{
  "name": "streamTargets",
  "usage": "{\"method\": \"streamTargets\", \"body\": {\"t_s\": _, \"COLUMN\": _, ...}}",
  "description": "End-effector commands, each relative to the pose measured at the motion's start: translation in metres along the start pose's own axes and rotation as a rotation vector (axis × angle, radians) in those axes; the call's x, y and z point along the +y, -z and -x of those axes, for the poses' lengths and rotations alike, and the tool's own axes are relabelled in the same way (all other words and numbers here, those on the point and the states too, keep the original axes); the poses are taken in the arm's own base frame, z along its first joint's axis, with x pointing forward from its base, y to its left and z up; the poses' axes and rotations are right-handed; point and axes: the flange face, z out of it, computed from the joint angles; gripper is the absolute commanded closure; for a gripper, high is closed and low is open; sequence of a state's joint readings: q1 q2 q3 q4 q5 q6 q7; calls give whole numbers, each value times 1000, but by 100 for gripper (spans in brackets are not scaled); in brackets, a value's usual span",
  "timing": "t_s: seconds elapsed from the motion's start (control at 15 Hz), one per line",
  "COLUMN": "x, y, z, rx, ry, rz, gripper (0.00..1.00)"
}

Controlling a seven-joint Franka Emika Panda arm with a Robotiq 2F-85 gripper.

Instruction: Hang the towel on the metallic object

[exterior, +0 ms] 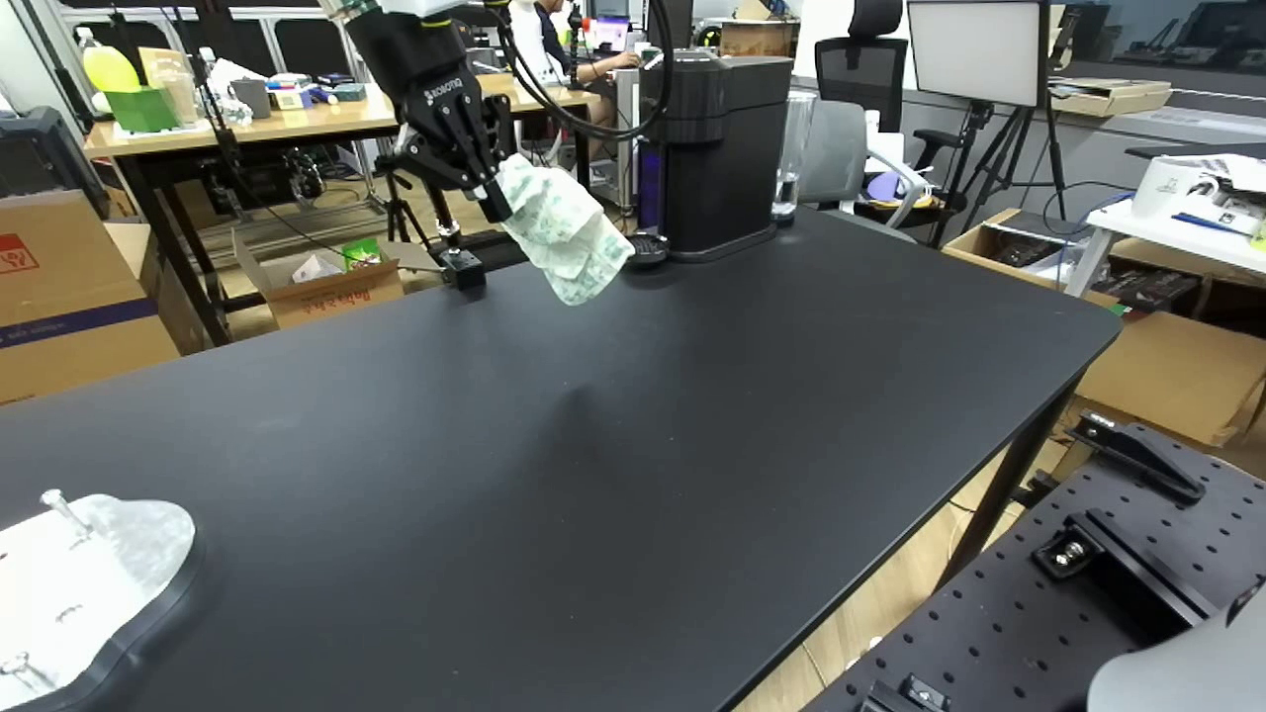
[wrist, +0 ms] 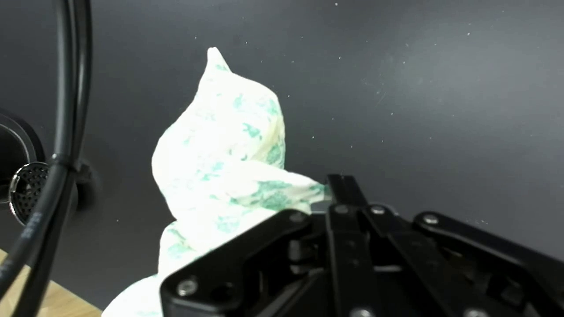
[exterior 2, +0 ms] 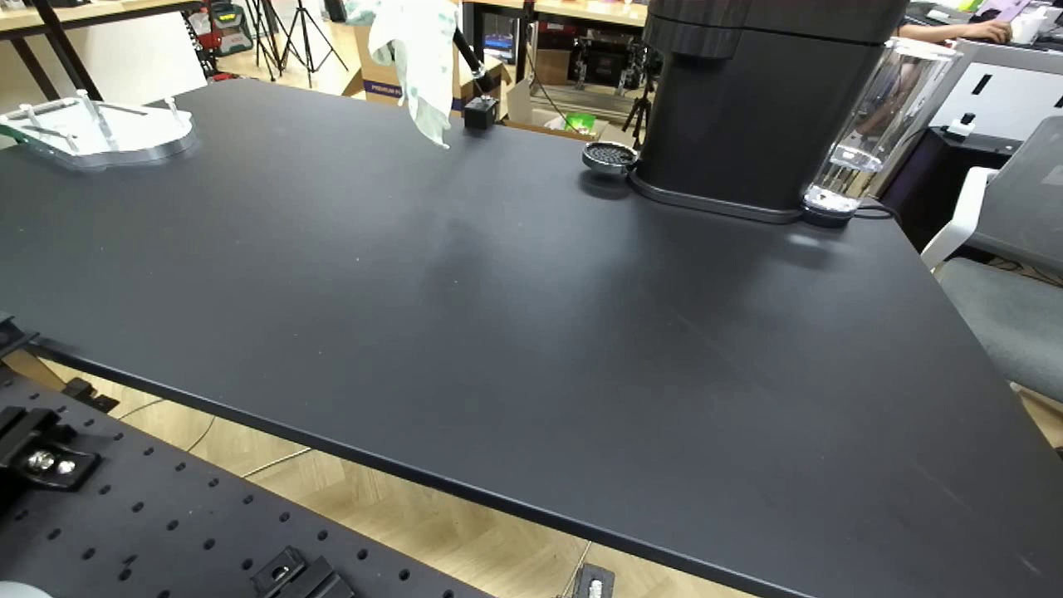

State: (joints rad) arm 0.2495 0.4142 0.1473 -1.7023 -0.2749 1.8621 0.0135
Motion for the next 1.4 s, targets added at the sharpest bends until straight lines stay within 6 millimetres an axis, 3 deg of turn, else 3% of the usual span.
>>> {"method": "streamTargets", "body": {"t_s": 0.0, "x": -4, "y": -8, "z": 7, "rx": -19, "ry": 28, "rz": 2, "gripper": 100}}
{"method": "streamTargets", "body": {"t_s": 0.53, "x": -25, "y": -41, "z": 11, "rx": -78, "ry": 104, "rz": -8, "gripper": 100}}
{"method": "streamTargets", "body": {"t_s": 1.07, "x": -20, "y": -25, "z": 12, "rx": -43, "ry": 94, "rz": 11, "gripper": 100}}
{"method": "streamTargets", "body": {"t_s": 1.13, "x": -19, "y": -22, "z": 12, "rx": -38, "ry": 95, "rz": 21, "gripper": 74}}
{"method": "streamTargets", "body": {"t_s": 1.2, "x": -18, "y": -19, "z": 13, "rx": -34, "ry": 95, "rz": 27, "gripper": 73}}
{"method": "streamTargets", "body": {"t_s": 1.33, "x": -16, "y": -12, "z": 15, "rx": -22, "ry": 95, "rz": 44, "gripper": 60}}
